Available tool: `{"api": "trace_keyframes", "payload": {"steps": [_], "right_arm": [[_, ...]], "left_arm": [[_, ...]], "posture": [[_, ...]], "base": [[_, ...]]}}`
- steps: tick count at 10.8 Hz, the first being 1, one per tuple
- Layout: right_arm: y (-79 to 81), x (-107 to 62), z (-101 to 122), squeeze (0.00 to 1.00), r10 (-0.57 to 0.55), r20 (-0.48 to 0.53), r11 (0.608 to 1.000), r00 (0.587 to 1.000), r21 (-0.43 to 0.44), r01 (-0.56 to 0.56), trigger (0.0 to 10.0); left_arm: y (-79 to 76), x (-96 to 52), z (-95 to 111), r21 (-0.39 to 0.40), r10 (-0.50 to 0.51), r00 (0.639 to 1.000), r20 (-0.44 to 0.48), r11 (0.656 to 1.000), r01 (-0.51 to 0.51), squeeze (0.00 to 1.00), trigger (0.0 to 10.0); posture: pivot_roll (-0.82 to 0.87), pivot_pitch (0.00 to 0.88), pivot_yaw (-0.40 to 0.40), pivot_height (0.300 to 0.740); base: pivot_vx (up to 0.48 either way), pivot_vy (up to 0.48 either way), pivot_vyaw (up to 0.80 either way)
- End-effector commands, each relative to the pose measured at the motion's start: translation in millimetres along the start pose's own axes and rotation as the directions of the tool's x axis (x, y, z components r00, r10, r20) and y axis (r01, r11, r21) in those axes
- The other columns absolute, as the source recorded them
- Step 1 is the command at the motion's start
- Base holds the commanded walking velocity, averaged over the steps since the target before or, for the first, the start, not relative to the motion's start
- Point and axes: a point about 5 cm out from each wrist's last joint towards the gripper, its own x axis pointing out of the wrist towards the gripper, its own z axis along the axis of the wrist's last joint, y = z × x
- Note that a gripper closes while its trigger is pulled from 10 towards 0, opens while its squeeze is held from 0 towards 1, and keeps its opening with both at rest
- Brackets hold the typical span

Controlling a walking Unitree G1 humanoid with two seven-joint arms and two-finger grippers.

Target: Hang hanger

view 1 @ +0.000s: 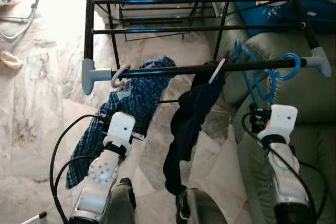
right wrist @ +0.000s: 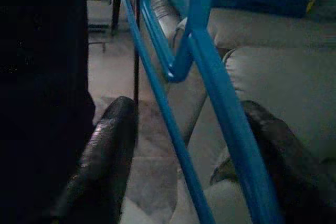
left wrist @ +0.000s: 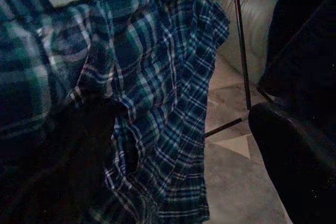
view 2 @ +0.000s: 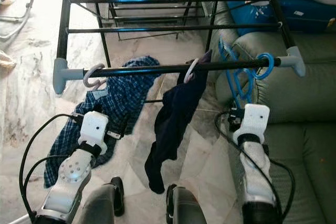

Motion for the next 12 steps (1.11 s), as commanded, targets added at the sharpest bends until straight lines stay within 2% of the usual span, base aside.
{"api": "trace_keyframes", "payload": {"steps": [1,4,6,10,12], "right_arm": [[-4.4,-1.8,4,1.0,-0.032,0.03,0.999,0.999,-0.024,0.033,10.0],[-8.4,5.9,20,1.0,-0.054,0.108,0.996,0.993,-0.068,0.061,10.0],[-3.5,6.8,22,1.0,-0.032,0.12,0.997,0.992,-0.067,0.04,10.0],[2.1,5.9,20,1.0,-0.004,0.116,0.997,0.993,-0.071,0.013,10.0],[2.7,7.3,19,1.0,-0.007,0.109,0.997,0.994,-0.074,0.015,10.0]], "left_arm": [[-2.4,-2.2,-4,0.006,0.001,1.0,-0.013,1.0,0.0,0.0,10.0],[-3.9,0.3,-5,0.006,0.002,1.0,-0.019,1.0,-0.002,0.0,10.0],[-4.5,-0.5,-6,0.008,-0.001,1.0,-0.022,1.0,0.002,0.0,10.0],[-4.5,-0.5,-6,0.011,0.002,1.0,-0.027,1.0,-0.001,0.0,10.0],[-3.1,0.3,-6,0.014,0.002,1.0,-0.028,1.0,-0.002,0.0,10.0]], "posture": [[-0.01,0.217,-0.053,0.74],[-0.01,0.216,-0.052,0.74],[-0.01,0.219,-0.05,0.74],[-0.01,0.223,-0.051,0.74],[-0.01,0.221,-0.051,0.74]], "base": [[0.0,0.0,0.0],[0.0,0.0,0.0],[0.0,0.0,0.0],[-0.304,0.0,0.0],[-0.398,-0.27,0.0]]}}
